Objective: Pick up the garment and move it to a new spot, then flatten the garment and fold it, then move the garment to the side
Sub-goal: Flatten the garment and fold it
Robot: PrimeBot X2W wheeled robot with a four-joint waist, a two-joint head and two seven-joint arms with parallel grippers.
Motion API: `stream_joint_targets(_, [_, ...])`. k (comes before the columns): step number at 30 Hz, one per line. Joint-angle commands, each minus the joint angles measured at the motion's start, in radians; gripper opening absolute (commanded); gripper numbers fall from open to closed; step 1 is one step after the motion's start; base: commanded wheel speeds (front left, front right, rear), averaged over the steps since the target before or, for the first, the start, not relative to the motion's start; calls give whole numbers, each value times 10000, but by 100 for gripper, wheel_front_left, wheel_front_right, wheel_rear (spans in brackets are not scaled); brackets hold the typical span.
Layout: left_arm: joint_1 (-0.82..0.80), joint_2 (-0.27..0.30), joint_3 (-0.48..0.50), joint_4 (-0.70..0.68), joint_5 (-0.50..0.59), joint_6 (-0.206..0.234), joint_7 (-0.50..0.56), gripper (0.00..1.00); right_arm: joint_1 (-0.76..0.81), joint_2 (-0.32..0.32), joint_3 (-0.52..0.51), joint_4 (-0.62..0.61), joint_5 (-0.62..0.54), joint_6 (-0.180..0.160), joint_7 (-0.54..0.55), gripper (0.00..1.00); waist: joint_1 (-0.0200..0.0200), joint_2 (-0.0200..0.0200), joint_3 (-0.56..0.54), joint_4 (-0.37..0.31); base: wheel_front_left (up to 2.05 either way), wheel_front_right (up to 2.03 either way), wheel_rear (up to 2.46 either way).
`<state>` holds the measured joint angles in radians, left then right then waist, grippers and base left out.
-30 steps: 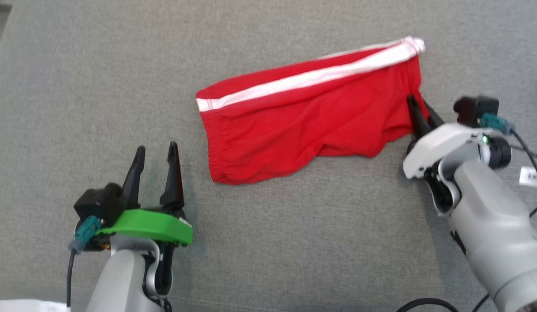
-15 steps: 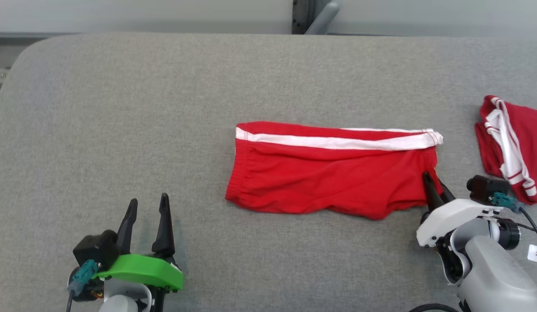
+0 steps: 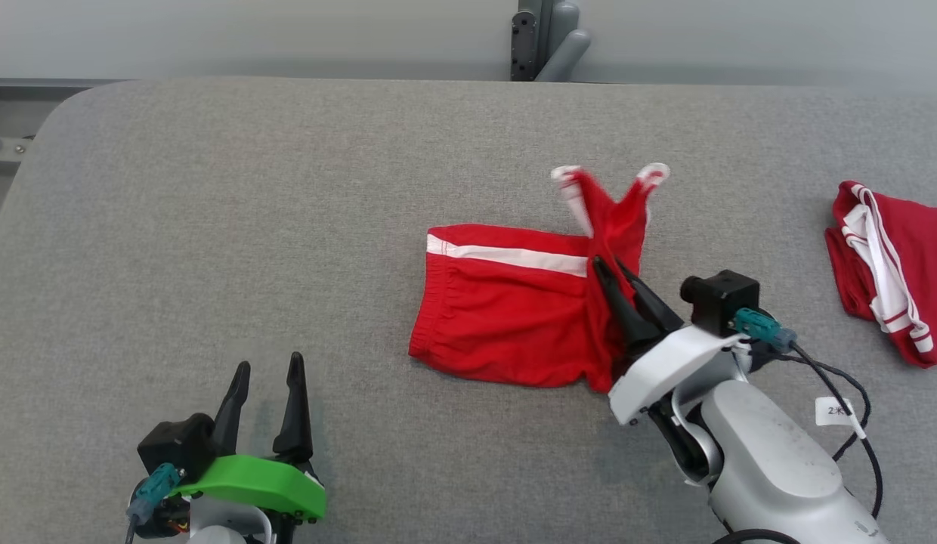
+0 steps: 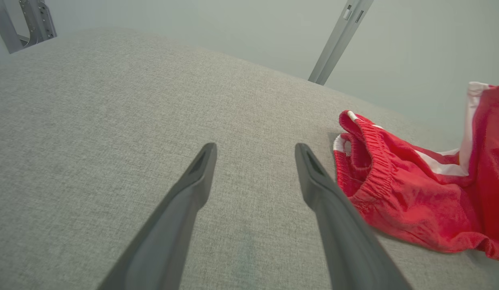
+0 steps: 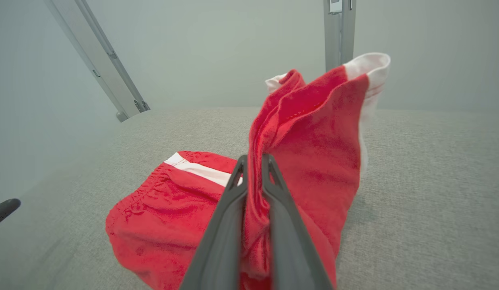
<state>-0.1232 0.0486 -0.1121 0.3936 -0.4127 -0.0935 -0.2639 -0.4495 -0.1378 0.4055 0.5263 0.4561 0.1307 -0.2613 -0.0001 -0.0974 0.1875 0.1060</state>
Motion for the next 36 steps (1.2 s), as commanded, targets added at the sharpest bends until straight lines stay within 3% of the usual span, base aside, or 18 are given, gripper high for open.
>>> stream_joint_targets(1, [76, 40, -43, 3, -72, 53, 4, 100, -186, 34, 423, 14, 68, -4, -18, 0, 1, 0, 39, 300, 0, 0, 0])
stream_joint_targets(8, [-89, 35, -356, 5, -212, 89, 4, 100, -951, 437, 2095, 1086, 293, -4, -19, 0, 1, 0, 238, 1182, 0, 0, 0])
stream_joint_targets(19, [-299, 38, -617, -24, -289, 150, 4, 100, -1821, 844, 2643, 2378, 631, -4, -19, 0, 1, 0, 394, 1976, 0, 0, 0])
stream_joint_targets(20, [-310, 38, -592, -22, -260, 154, 4, 100, -1849, 851, 2620, 2403, 652, -4, -19, 24, 1, 0, 385, 1980, 0, 0, 0])
stream_joint_targets(21, [-317, 38, -569, -9, -221, 157, 4, 100, -1849, 863, 2628, 2287, 746, -4, -19, 59, 1, 0, 374, 1974, 0, 0, 0])
stream_joint_targets(22, [-329, 38, -529, -9, -161, 168, 4, 100, -1806, 879, 2709, 2161, 869, -4, -19, 100, 1, 0, 354, 1940, 0, 0, 0])
stream_joint_targets(29, [-224, 37, -41, -119, 209, 230, 4, 100, -1349, 866, 2173, 1384, 769, -4, -19, 100, 1, 0, 125, 1162, 0, 0, 0])
stream_joint_targets(36, [84, 41, 490, -463, 585, 350, 4, 100, -136, 719, 183, 776, -895, -4, -19, 100, 1, 0, -170, -203, 0, 0, 0])
